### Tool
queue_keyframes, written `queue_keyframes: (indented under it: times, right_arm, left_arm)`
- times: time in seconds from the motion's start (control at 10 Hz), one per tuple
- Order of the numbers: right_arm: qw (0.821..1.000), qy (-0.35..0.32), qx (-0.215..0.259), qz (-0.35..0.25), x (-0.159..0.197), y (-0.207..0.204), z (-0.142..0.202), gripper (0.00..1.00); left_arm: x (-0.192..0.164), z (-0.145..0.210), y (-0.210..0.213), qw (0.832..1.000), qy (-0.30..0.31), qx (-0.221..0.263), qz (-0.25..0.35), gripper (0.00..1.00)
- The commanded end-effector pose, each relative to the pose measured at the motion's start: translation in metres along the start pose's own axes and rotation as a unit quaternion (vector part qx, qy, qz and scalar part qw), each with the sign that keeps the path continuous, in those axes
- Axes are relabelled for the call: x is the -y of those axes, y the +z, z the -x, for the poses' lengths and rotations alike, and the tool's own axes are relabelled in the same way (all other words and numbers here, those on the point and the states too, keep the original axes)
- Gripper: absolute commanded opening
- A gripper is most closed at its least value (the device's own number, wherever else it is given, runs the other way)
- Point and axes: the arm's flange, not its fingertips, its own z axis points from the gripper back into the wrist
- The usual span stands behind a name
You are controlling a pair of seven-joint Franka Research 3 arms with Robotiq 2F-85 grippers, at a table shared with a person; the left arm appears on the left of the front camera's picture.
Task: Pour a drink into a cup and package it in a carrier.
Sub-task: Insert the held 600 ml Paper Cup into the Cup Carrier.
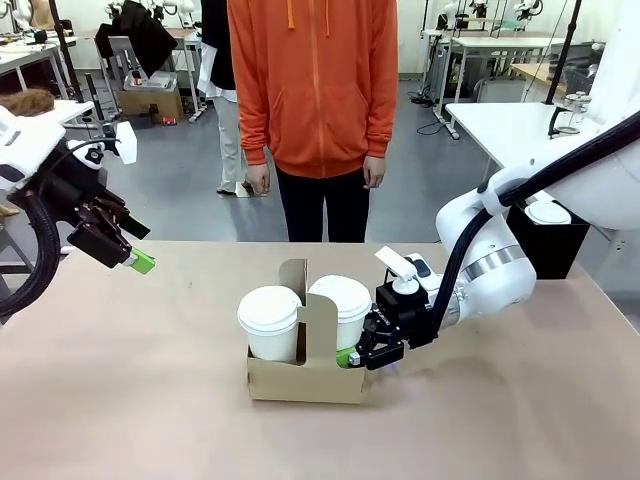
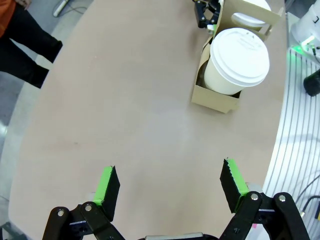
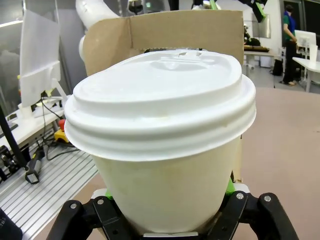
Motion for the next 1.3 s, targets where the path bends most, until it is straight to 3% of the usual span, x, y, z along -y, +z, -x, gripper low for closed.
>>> queue_keyframes:
  times: [0.0, 0.9, 1.2]
  right_arm:
    - [1.0, 0.018, -0.019, -0.004, 0.001, 0.004, 0.001, 1.0]
    - [0.996, 0.032, -0.067, 0.049, -0.022, 0.074, -0.053, 1.0]
    - [0.982, 0.004, -0.129, 0.141, -0.045, 0.135, -0.078, 1.0]
  left_arm:
    - [0.001, -0.002, 0.002, 1.0, 0.006, 0.006, 0.005, 1.0]
    - [0.001, -0.002, 0.002, 1.0, 0.006, 0.006, 0.005, 1.0]
    - [0.001, -0.002, 0.002, 1.0, 0.006, 0.006, 0.005, 1.0]
